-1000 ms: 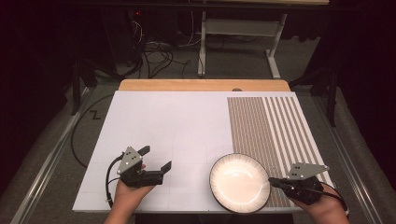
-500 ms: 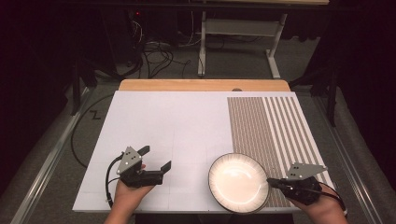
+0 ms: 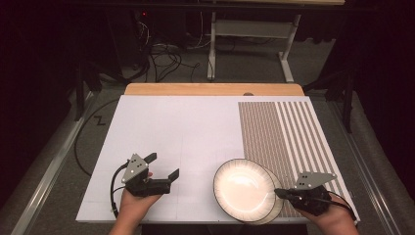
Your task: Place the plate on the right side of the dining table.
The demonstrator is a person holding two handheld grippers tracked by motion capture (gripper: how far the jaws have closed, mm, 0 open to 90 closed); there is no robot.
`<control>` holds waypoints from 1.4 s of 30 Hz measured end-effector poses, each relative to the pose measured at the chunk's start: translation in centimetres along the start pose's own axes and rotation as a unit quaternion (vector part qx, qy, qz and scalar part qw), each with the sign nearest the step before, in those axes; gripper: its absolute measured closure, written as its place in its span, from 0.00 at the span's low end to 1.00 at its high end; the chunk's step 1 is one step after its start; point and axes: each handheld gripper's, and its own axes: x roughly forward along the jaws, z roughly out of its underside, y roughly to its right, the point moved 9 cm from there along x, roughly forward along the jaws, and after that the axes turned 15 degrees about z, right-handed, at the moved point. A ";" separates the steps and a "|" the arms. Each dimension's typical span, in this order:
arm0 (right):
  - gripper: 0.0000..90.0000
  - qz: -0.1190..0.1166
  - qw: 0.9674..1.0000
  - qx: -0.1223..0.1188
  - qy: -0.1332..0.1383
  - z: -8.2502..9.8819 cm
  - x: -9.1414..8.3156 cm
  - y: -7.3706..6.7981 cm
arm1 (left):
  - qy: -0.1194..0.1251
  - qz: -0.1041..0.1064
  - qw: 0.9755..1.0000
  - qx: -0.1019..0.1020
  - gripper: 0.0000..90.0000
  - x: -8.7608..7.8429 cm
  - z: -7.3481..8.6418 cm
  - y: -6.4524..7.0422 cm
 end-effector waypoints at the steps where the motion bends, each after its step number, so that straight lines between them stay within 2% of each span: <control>1: 1.00 0.000 1.000 0.000 0.000 0.0 0.0 0.0 | 0.000 0.000 1.000 0.000 0.03 0.0 0.0 0.0; 13: 1.00 -0.007 1.000 0.003 0.004 -0.1 0.2 -0.3 | 0.000 0.000 1.000 -0.001 0.03 0.0 0.0 0.0; 27: 1.00 -0.016 1.000 -0.009 0.008 -1.1 1.2 -1.8 | 0.004 0.001 1.000 -0.003 0.03 0.0 -0.1 -0.1; 33: 1.00 -0.019 1.000 -0.010 0.009 -1.2 1.4 -2.0 | 0.008 0.005 1.000 -0.005 0.03 -0.1 -0.2 0.0; 39: 1.00 -0.018 1.000 -0.005 0.010 -1.2 1.4 -2.0 | 0.010 0.008 1.000 -0.014 0.03 -0.3 -0.4 0.1; 40: 1.00 -0.018 1.000 -0.005 0.011 -1.2 1.4 -2.0 | 0.011 0.013 1.000 -0.024 0.03 -0.2 -0.4 0.1; 42: 1.00 -0.018 1.000 -0.004 0.012 -1.2 1.4 -1.9 | 0.003 0.019 0.999 -0.032 0.03 -0.3 -0.5 0.1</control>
